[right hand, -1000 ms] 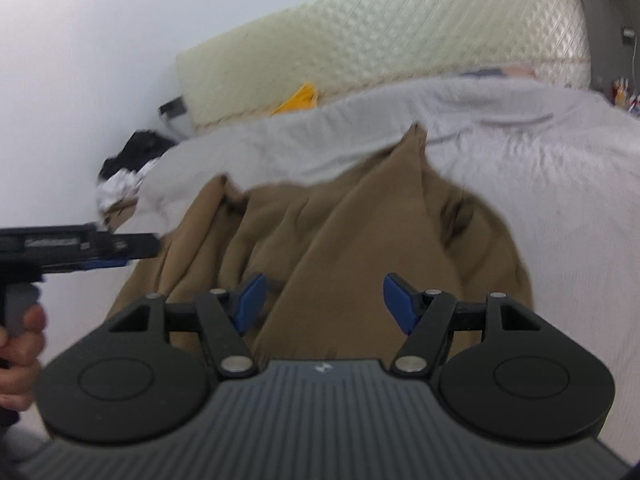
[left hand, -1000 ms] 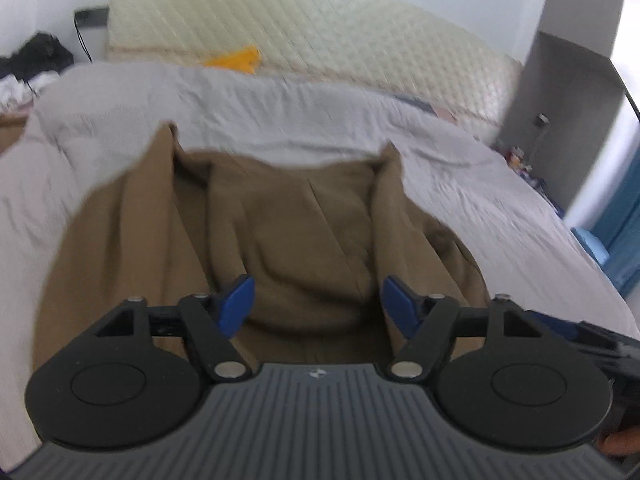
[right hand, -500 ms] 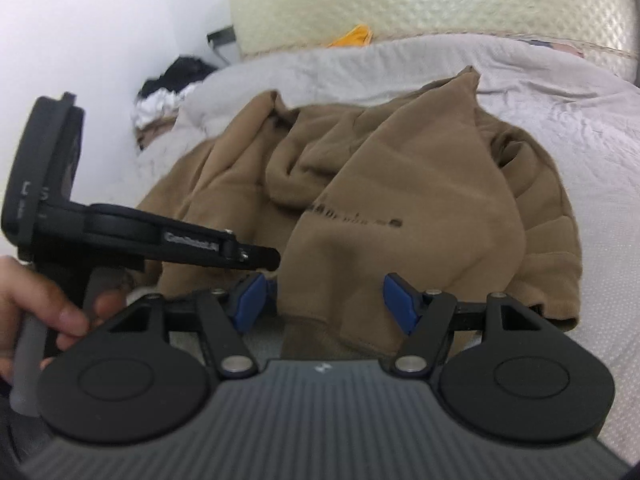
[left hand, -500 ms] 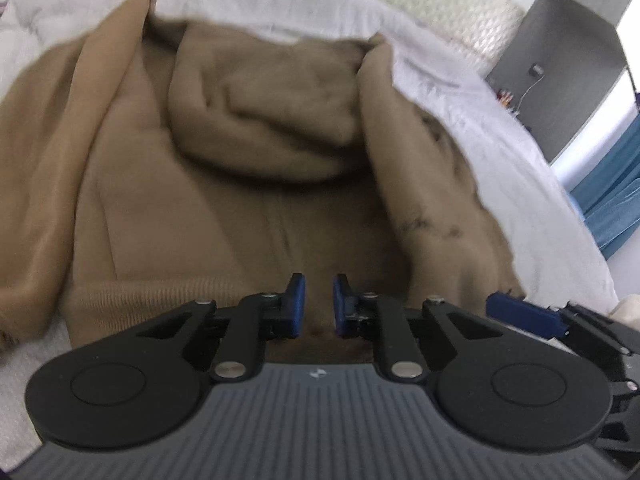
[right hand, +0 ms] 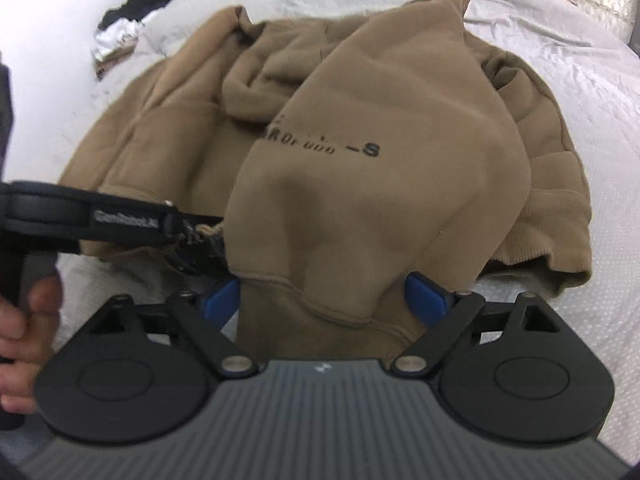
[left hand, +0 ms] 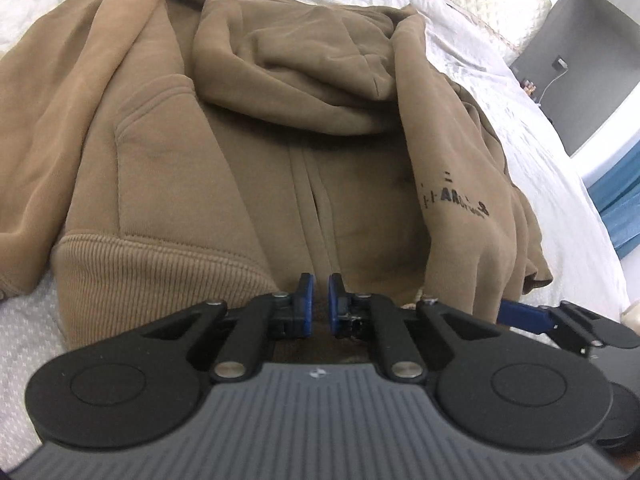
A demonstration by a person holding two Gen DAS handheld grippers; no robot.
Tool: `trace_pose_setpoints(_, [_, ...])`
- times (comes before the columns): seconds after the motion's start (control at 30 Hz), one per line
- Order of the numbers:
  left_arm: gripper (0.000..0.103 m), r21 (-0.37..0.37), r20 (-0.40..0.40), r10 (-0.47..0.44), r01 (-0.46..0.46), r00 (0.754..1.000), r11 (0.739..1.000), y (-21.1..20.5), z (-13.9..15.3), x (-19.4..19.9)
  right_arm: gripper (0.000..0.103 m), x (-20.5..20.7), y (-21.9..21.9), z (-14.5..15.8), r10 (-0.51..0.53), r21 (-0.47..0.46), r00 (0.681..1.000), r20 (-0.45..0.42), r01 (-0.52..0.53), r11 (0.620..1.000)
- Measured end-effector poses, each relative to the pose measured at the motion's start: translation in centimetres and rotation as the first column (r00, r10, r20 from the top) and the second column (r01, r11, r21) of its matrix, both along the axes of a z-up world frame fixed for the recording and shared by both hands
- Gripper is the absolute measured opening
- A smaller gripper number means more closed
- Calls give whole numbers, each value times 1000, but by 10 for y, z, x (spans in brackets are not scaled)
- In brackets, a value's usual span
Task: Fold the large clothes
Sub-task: 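Grasp the hoodie hem with the left gripper while the right gripper grasps the hem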
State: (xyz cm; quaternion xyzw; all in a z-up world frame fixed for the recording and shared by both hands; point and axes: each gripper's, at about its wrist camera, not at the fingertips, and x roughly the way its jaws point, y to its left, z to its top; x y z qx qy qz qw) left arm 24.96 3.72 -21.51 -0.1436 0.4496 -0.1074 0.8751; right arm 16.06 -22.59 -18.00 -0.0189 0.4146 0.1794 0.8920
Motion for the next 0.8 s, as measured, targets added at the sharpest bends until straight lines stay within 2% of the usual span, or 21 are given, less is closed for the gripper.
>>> trace_pose_setpoints(0.13, [12, 1, 6, 7, -7, 1000, 1000, -5, 0, 1, 90, 2, 15, -12, 29, -80, 1000, -12, -30, 996])
trace_pose_setpoints(0.2, [12, -9, 4, 13, -13, 1000, 1000, -5, -1, 0, 77, 0, 19, -16, 25, -127, 1000, 6, -24, 992])
trace_pose_setpoints(0.23, [12, -14, 4, 16, -16, 1000, 1000, -5, -1, 0, 74, -1, 19, -15, 22, -137, 1000, 16, -19, 990])
trace_pose_setpoints(0.3, [12, -24, 7, 20, -19, 1000, 1000, -5, 0, -1, 55, -5, 15, -10, 6, -133, 999, 42, 0, 991])
trace_pose_setpoints(0.4, [12, -36, 18, 24, -24, 1000, 999, -4, 1, -4, 38, -12, 3, -3, -43, -117, 996, 81, 53, 992])
trace_pose_setpoints(0.5, [12, -40, 25, 30, -29, 999, 999, -4, 1, -6, 34, -17, -5, 5, -101, -103, 987, 127, 115, 988])
trace_pose_setpoints(0.6, [12, -41, 31, 34, -32, 999, 999, -4, 3, -8, 32, -23, -21, 19, -181, -52, 969, 168, 192, 980])
trace_pose_setpoints(0.8, [12, -66, 46, 51, -48, 998, 997, 1, 7, -13, 31, -20, -59, 56, -318, 54, 913, 255, 315, 947])
